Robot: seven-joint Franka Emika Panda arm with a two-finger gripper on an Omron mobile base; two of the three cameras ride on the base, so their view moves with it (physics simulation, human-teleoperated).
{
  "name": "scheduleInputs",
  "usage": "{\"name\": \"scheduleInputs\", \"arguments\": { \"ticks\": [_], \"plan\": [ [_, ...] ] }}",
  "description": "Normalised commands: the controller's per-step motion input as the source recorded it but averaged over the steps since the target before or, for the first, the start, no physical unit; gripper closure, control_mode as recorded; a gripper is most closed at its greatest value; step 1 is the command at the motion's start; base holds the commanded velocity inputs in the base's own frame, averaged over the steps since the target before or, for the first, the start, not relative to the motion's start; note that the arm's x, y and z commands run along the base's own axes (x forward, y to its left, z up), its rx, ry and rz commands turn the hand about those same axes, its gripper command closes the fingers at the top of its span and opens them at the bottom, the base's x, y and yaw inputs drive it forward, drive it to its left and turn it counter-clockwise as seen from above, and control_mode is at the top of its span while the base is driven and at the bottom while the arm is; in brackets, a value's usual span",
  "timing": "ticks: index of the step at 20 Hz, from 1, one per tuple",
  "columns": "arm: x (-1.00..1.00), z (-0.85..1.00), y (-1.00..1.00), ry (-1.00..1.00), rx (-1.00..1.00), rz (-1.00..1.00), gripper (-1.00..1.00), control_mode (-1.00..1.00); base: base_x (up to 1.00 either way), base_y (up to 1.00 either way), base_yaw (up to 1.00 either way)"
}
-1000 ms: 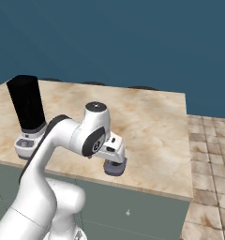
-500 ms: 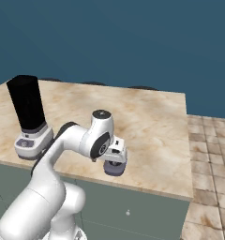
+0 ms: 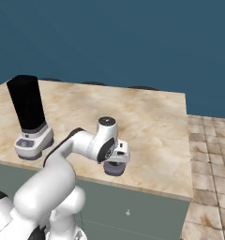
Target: Grab the onion and garlic from the fridge, place them in the blender, close the lid, and turn on the blender to create a marinade.
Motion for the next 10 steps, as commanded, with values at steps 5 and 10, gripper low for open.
{"name": "scheduleInputs", "arguments": {
  "ticks": [5, 10],
  "plan": [
    [0.26, -0.12, -0.41, 0.01, 0.0, 0.01, -1.0, -1.0, 0.0, 0.0, 0.0],
    [0.28, -0.23, -0.05, 0.01, 0.0, 0.0, -1.0, -1.0, 0.0, 0.0, 0.0]
  ]
}}
